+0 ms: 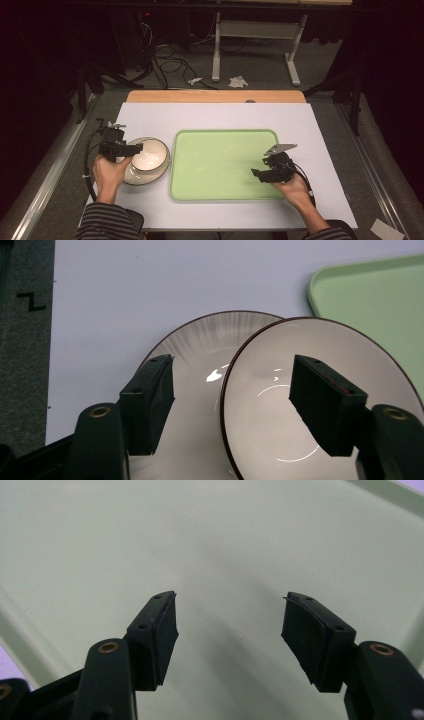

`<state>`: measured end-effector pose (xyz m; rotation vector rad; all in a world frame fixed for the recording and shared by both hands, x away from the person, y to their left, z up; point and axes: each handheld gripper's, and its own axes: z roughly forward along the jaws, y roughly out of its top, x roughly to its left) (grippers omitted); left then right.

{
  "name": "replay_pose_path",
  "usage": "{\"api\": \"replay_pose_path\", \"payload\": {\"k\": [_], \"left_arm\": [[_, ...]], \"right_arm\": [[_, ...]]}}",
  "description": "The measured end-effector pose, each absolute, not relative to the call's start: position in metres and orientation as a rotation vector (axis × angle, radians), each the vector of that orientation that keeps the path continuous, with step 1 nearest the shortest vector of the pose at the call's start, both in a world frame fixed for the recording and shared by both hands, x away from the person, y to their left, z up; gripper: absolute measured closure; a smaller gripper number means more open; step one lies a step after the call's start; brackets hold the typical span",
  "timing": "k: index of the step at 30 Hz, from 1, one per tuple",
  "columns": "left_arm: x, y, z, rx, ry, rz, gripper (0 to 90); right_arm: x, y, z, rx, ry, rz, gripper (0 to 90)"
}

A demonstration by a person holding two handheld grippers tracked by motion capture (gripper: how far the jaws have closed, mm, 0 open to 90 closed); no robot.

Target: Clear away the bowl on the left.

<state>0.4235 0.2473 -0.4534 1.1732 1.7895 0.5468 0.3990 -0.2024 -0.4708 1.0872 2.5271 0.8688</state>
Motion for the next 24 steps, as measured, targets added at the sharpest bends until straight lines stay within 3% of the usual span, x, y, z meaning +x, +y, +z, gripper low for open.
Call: {"api": "replay_pose_path", "payload": {"k": [11, 24], "left_arm": [[0.430, 0.255, -0.473, 1.180, 1.893, 0.490, 43.6], [0.435, 0.261, -0.485, 1.168, 1.963, 0.402, 61.3]], "right_arm": [[0.399, -0.203, -0.471, 1.086, 2.532, 0.862, 40.4], [0.399, -0.202, -0.472, 1.091, 2.537, 0.856, 40.1]]}}
